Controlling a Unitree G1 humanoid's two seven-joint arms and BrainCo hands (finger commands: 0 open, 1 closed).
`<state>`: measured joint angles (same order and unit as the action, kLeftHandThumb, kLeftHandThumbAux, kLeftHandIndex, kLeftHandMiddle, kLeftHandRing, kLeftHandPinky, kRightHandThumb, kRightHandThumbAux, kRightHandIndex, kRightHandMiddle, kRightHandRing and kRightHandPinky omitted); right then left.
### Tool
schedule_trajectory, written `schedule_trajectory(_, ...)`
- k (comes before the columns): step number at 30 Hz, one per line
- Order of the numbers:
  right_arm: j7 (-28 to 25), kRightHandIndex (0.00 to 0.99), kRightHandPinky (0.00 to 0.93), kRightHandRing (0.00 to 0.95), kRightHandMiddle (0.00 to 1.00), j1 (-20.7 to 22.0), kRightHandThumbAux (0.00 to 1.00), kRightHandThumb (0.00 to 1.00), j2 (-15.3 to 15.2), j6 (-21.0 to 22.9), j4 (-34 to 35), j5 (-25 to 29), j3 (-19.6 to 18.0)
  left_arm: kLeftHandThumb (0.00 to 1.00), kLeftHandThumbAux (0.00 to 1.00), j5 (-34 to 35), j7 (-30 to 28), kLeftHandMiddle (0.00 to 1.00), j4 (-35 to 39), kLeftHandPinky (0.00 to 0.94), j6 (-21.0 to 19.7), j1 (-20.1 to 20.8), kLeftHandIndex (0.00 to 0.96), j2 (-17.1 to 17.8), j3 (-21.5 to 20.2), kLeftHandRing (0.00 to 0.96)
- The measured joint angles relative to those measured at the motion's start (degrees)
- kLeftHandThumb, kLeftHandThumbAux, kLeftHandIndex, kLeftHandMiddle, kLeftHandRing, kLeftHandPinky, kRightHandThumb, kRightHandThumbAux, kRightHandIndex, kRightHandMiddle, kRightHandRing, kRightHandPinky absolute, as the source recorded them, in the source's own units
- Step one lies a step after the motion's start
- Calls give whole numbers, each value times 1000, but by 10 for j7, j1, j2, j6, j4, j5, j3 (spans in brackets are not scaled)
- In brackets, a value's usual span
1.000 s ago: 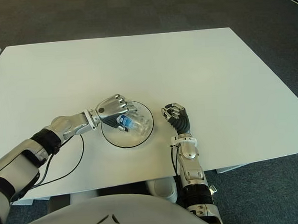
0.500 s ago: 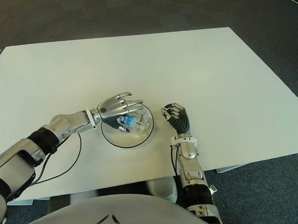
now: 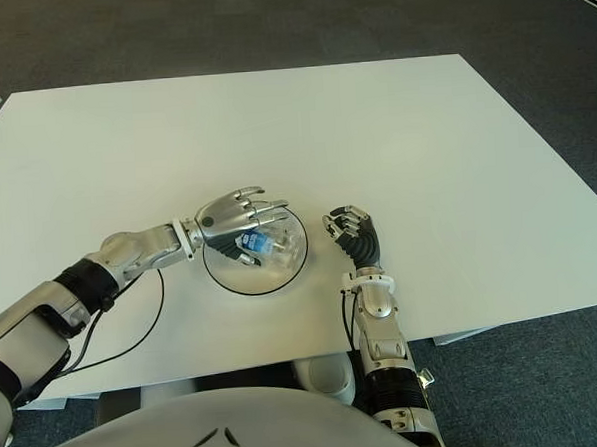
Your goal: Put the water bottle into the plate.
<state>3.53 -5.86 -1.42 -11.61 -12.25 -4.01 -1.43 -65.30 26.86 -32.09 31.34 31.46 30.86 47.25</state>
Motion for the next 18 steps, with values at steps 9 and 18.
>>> schedule_trajectory(9,0,434,637,632,635,0,728,704,0,-3,-4,0,0,43,366,13,11,0,-3,0,12,-10,0,-4,-13,0)
schedule_trajectory(18,-1,433,633,631,638,1,729,705,0,-5,-5,0,0,22,362,61,8,0,-13,0,37,-13,0,-17,-39,0)
